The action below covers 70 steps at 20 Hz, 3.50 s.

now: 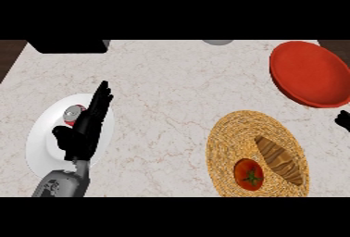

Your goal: Pick the croissant from the placemat and place it in the bowl

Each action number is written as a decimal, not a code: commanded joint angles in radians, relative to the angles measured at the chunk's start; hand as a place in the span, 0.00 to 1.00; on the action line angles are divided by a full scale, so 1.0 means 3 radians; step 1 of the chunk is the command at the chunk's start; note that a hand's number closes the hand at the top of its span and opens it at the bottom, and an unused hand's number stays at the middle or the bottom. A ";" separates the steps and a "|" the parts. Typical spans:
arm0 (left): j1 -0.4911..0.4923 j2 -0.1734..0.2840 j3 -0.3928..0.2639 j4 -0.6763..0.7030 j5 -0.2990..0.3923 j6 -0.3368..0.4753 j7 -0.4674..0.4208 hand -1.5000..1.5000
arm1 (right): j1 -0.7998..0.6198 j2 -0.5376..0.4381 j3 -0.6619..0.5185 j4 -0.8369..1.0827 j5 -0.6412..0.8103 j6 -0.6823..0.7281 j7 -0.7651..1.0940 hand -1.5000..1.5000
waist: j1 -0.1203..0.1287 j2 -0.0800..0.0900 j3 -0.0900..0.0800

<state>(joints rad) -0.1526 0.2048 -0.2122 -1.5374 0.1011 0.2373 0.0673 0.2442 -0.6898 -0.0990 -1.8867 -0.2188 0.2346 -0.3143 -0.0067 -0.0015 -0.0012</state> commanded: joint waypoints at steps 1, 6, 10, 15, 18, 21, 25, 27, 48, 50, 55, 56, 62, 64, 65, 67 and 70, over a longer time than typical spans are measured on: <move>0.0025 -0.0030 0.0060 0.0175 0.0034 -0.0130 -0.0205 0.50 | -0.0084 -0.0148 0.0022 -0.0153 -0.0028 0.0134 0.0604 0.00 | 0.0014 0.0007 0.0000; -0.0210 -0.0033 0.0101 0.0070 -0.0024 -0.0058 0.0125 0.50 | -0.0330 -0.0251 0.0277 -0.0105 0.0229 0.0223 0.1136 0.00 | 0.0037 0.0009 0.0002; -0.0081 0.0035 0.0217 0.0069 0.0081 -0.0229 0.0046 0.50 | -0.0515 -0.0180 0.0472 0.0274 0.0505 0.0402 0.1170 0.00 | 0.0048 0.0010 0.0003; -0.0065 -0.0076 0.0219 0.0040 -0.0061 -0.0224 0.0021 0.50 | -0.0378 0.0057 0.0441 0.0502 0.0816 0.0627 0.0855 0.00 | 0.0020 0.0004 0.0004; -0.0012 -0.0270 0.0040 -0.0039 -0.0280 -0.0070 0.0120 0.50 | -0.0280 0.0132 0.0307 0.0541 0.0896 0.0768 0.0606 0.00 | 0.0012 0.0003 0.0005; 0.0139 -0.0149 0.0160 -0.0181 -0.0213 -0.0254 0.0102 0.50 | -0.0545 0.0160 0.0074 0.0724 0.0663 0.1006 0.0704 0.00 | 0.0024 0.0003 0.0004; -0.0102 -0.0309 0.0190 -0.0040 -0.0297 -0.0123 0.0227 0.50 | -0.0327 0.0405 0.0092 0.0665 0.0744 0.0985 0.0497 0.00 | 0.0005 0.0003 0.0004; 0.0045 -0.0175 0.0288 -0.0108 -0.0223 -0.0335 0.0142 0.50 | -0.0277 0.0387 -0.0020 0.0648 0.0687 0.1191 0.0452 0.00 | 0.0012 0.0002 0.0004; 0.0077 -0.0470 0.0372 -0.0203 -0.0490 -0.0357 0.0253 0.50 | -0.0349 0.1077 -0.0135 0.1091 0.1258 0.1356 0.0299 0.00 | 0.0013 0.0003 0.0004; -0.0109 -0.0521 0.0385 0.0035 -0.0543 -0.0342 0.0145 0.50 | -0.0716 0.1056 -0.0151 0.1395 0.1311 0.1347 0.0339 0.00 | 0.0019 0.0006 0.0004; 0.0057 -0.0346 0.0539 -0.0095 -0.0312 -0.0611 0.0128 0.50 | -0.0668 0.1208 0.0095 0.1323 0.1931 0.0827 0.0412 0.00 | 0.0027 0.0004 0.0004; -0.0103 -0.0423 0.0488 0.0064 -0.0486 -0.0467 0.0123 0.50 | -0.0586 0.1196 0.0119 0.1313 0.2015 0.0800 0.0286 0.00 | 0.0014 0.0005 0.0004; 0.0232 -0.0441 0.0459 -0.0125 -0.0506 -0.0552 -0.0052 0.50 | -0.0953 0.1153 0.0098 0.2084 0.2186 0.0851 -0.0098 0.00 | 0.0034 0.0006 0.0004; 0.0204 -0.0340 0.0584 -0.0340 -0.0391 -0.0650 0.0204 0.50 | -0.0836 0.1236 0.0139 0.1821 0.2159 0.0929 0.0067 0.00 | 0.0028 0.0004 0.0004; 0.0195 -0.0546 0.0347 -0.0281 -0.0604 -0.0434 0.0189 0.50 | -0.1043 0.1061 0.0151 0.2320 0.2335 0.0822 -0.0434 1.00 | 0.0041 0.0007 0.0006; 0.0074 -0.0466 0.0474 -0.0105 -0.0510 -0.0531 0.0085 0.50 | -0.0705 0.0915 0.0331 0.1744 0.2456 0.0875 -0.0572 1.00 | 0.0013 0.0004 0.0004; 0.0085 -0.0431 0.0567 -0.0066 -0.0448 -0.0576 0.0012 0.50 | -0.0851 0.0954 0.0431 0.2183 0.2719 0.0531 -0.1060 1.00 | 0.0031 0.0007 0.0005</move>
<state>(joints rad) -0.1233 0.0720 -0.0597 -1.5681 -0.0427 0.0731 0.0914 0.0028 -0.3897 -0.0118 -1.2957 0.5334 0.4289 -0.5080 0.0003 -0.0040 -0.0062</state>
